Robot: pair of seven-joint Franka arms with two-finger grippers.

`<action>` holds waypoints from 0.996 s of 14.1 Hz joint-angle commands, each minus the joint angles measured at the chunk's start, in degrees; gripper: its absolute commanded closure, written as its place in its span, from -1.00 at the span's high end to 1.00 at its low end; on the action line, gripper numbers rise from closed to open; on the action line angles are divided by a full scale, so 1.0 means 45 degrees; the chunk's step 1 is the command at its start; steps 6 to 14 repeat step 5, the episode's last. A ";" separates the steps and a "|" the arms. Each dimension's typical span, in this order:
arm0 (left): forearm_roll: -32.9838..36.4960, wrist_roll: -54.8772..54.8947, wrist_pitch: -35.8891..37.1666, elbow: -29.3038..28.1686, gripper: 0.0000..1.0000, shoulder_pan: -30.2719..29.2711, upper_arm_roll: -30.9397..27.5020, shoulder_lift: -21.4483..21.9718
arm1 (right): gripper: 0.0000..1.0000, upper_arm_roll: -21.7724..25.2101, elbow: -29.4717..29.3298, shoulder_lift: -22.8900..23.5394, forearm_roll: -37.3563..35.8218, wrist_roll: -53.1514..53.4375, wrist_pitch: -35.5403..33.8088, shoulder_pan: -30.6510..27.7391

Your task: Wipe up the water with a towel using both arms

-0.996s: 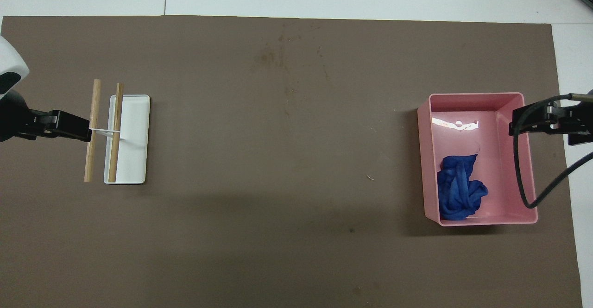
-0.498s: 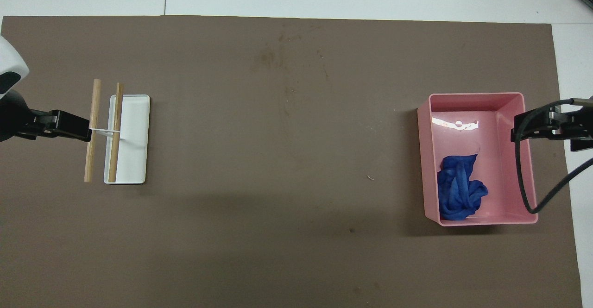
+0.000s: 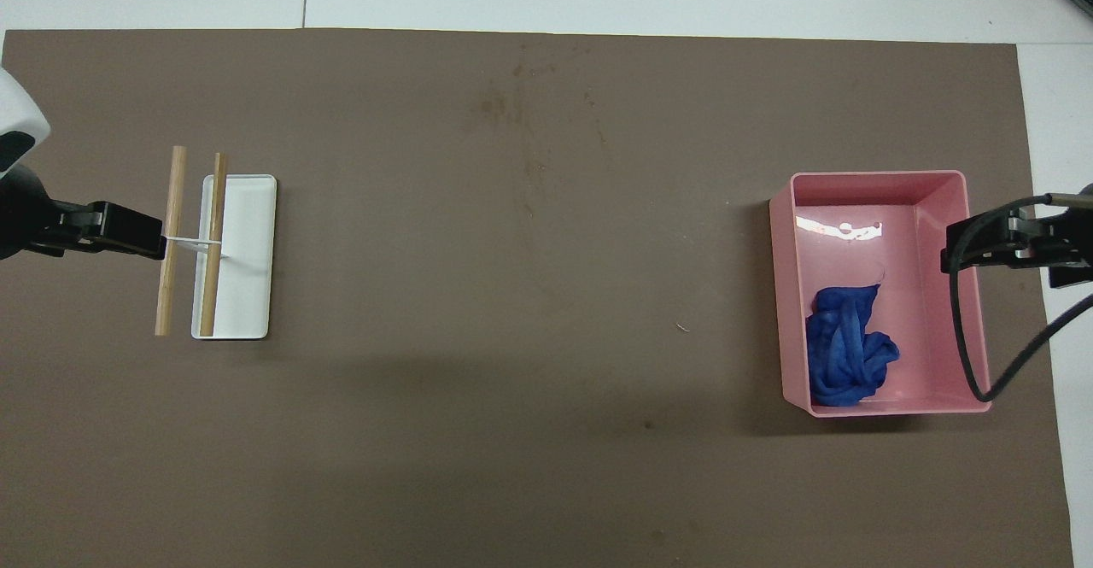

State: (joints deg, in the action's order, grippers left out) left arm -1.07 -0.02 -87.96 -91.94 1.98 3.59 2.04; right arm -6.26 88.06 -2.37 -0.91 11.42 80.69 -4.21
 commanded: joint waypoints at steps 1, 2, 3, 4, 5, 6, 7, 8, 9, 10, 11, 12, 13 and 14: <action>0.0140 0.0121 -0.0160 -0.0038 1.00 -0.0069 0.0042 0.0015 | 1.00 -0.0113 0.0471 -0.0412 0.0027 -0.0312 -0.0001 -0.0198; 0.0140 0.0082 0.0033 -0.0058 1.00 -0.0069 0.0042 0.0015 | 1.00 -0.0113 0.0471 -0.0412 0.0027 -0.0312 0.0019 -0.0198; 0.0140 0.0082 0.0054 -0.0058 1.00 -0.0069 0.0062 0.0034 | 1.00 -0.0113 0.0471 -0.0412 0.0027 -0.0274 0.0019 -0.0198; 0.0140 0.0082 -0.0042 -0.0058 1.00 -0.0050 0.0042 0.0035 | 1.00 -0.0113 0.0471 -0.0412 0.0027 -0.0254 0.0019 -0.0198; 0.0121 0.0082 -0.0062 -0.0077 1.00 -0.0069 0.0042 0.0035 | 1.00 -0.0113 0.0471 -0.0412 0.0027 -0.0234 0.0038 -0.0198; 0.0121 0.0082 -0.0062 -0.0077 1.00 -0.0069 0.0042 0.0035 | 1.00 -0.0113 0.0471 -0.0412 0.0027 -0.0234 0.0038 -0.0198; 0.0121 0.0082 -0.0062 -0.0077 1.00 -0.0069 0.0042 0.0035 | 1.00 -0.0113 0.0471 -0.0412 0.0027 -0.0234 0.0038 -0.0198; 0.0121 0.0082 -0.0062 -0.0077 1.00 -0.0069 0.0042 0.0035 | 1.00 -0.0113 0.0471 -0.0412 0.0027 -0.0234 0.0038 -0.0198; 0.0121 0.0082 -0.0062 -0.0077 1.00 -0.0069 0.0042 0.0035 | 1.00 -0.0113 0.0471 -0.0412 0.0027 -0.0234 0.0038 -0.0198; 0.0121 0.0082 -0.0062 -0.0077 1.00 -0.0069 0.0042 0.0035 | 1.00 -0.0113 0.0471 -0.0412 0.0027 -0.0234 0.0038 -0.0198; 0.0121 0.0082 -0.0062 -0.0077 1.00 -0.0069 0.0042 0.0035 | 1.00 -0.0113 0.0471 -0.0412 0.0027 -0.0234 0.0038 -0.0198; 0.0121 0.0082 -0.0062 -0.0077 1.00 -0.0069 0.0042 0.0035 | 1.00 -0.0113 0.0471 -0.0412 0.0027 -0.0234 0.0038 -0.0198; 0.0121 0.0082 -0.0062 -0.0077 1.00 -0.0069 0.0042 0.0035 | 1.00 -0.0113 0.0471 -0.0412 0.0027 -0.0234 0.0038 -0.0198; 0.0121 0.0082 -0.0062 -0.0077 1.00 -0.0069 0.0042 0.0035 | 1.00 -0.0113 0.0471 -0.0412 0.0027 -0.0234 0.0038 -0.0198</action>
